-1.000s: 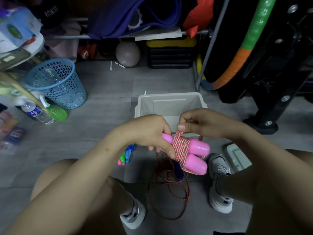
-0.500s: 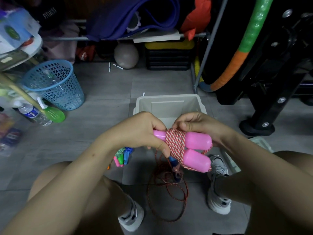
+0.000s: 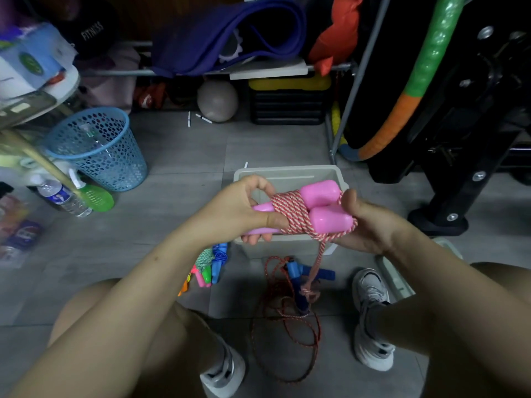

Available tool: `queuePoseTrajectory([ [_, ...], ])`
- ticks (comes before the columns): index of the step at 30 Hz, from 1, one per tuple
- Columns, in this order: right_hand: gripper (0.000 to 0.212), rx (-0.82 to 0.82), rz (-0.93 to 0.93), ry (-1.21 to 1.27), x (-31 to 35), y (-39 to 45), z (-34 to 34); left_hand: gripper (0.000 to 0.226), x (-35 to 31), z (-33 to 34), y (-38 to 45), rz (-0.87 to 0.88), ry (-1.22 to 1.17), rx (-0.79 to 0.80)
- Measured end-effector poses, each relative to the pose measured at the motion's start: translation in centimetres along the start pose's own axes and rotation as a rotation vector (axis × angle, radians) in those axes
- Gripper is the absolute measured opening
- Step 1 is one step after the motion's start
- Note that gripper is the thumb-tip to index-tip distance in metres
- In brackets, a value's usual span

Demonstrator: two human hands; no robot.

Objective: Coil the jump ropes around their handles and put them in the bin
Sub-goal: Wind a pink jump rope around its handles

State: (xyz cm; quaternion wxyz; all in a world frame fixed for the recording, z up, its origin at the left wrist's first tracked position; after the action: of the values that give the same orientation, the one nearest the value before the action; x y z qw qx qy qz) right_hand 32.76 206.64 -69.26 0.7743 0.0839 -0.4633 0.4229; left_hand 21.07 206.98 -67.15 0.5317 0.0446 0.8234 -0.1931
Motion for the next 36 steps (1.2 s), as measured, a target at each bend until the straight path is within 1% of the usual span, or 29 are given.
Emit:
queuePoseTrajectory([
  [1,0.115,0.005,-0.001,0.053,-0.1,0.1,0.2,0.054,-0.1,0.0,0.0,0.011,-0.034,0.005],
  [2,0.113,0.01,-0.003,0.105,-0.2,0.3,0.4,0.065,-0.3,0.1,0.0,0.022,-0.049,0.014],
  [3,0.104,0.023,-0.02,0.154,-0.1,0.4,0.6,0.068,-0.4,0.1,0.0,0.034,-0.054,0.017],
  [5,0.081,0.059,-0.079,0.21,0.1,0.7,0.9,0.053,-0.5,0.0,0.1,0.051,-0.078,-0.012],
  [6,0.074,0.054,-0.101,0.211,0.2,0.8,0.9,0.045,-0.4,-0.2,0.2,0.043,-0.089,-0.037],
  [9,0.076,0.0,-0.139,0.179,-0.4,1.2,0.3,0.031,0.4,-0.6,0.6,-0.017,-0.086,-0.102],
  [10,0.072,-0.009,-0.153,0.157,-0.8,1.3,0.2,0.027,0.6,-0.7,0.7,-0.033,-0.091,-0.117],
  [11,0.064,-0.016,-0.17,0.135,-1.1,1.4,0.3,0.027,0.6,-0.7,0.8,-0.036,-0.098,-0.131],
  [13,0.046,-0.058,-0.203,0.104,-1.8,1.5,0.3,0.035,0.5,-0.7,0.9,-0.029,-0.109,-0.144],
  [15,0.034,-0.149,-0.241,0.049,-2.0,1.7,-0.1,0.028,0.5,-0.9,0.9,-0.032,-0.105,-0.159],
  [17,0.012,-0.227,-0.275,-0.027,-1.5,1.5,-0.3,0.016,0.6,-1.0,1.1,-0.045,-0.104,-0.184],
  [20,0.013,-0.344,-0.254,-0.216,-1.0,1.1,-0.6,0.01,1.0,-1.4,1.4,-0.064,-0.112,-0.244],
  [22,0.007,-0.419,-0.25,-0.41,-0.7,0.8,-0.8,0.011,1.3,-2.2,1.5,-0.089,-0.13,-0.301],
  [25,0.011,-0.551,-0.349,-0.763,0.6,-0.1,-1.0,0.013,1.8,-3.3,1.5,-0.12,-0.185,-0.377],
  [27,0.01,-0.624,-0.422,-0.973,1.6,-0.9,-0.7,0.014,1.9,-3.5,1.5,-0.123,-0.208,-0.394],
  [28,0.012,-0.64,-0.42,-1.061,1.8,-1.0,-0.7,0.015,1.9,-3.4,1.6,-0.124,-0.214,-0.4],
  [30,0.015,-0.611,-0.383,-1.183,1.9,-0.6,-0.5,0.016,1.8,-3.5,1.5,-0.121,-0.219,-0.42],
  [31,0.015,-0.578,-0.35,-1.203,1.9,-0.2,-0.6,0.016,1.7,-3.7,1.5,-0.114,-0.223,-0.436],
  [32,0.015,-0.544,-0.292,-1.192,1.9,0.1,-0.9,0.016,1.6,-4.0,1.4,-0.103,-0.232,-0.454],
  [34,0.022,-0.474,-0.153,-1.124,2.1,0.8,-1.8,0.017,1.3,-4.7,1.3,-0.076,-0.27,-0.493],
  [36,0.028,-0.406,-0.091,-1.078,2.6,1.0,-1.9,0.016,1.1,-5.4,1.2,-0.048,-0.289,-0.538],
])
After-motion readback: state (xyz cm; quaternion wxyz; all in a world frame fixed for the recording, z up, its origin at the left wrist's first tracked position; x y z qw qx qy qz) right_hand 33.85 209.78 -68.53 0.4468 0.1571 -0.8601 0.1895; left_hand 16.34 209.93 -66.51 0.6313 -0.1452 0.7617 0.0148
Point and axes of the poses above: each hand's wrist, its own y-axis towards the middle knuckle, its own z-axis out of the palm, x = y × z, the point moved 10 cm from there along y, towards the middle knuckle, and after that the axes turned 6 degrees about y, right-handed, at the moved point
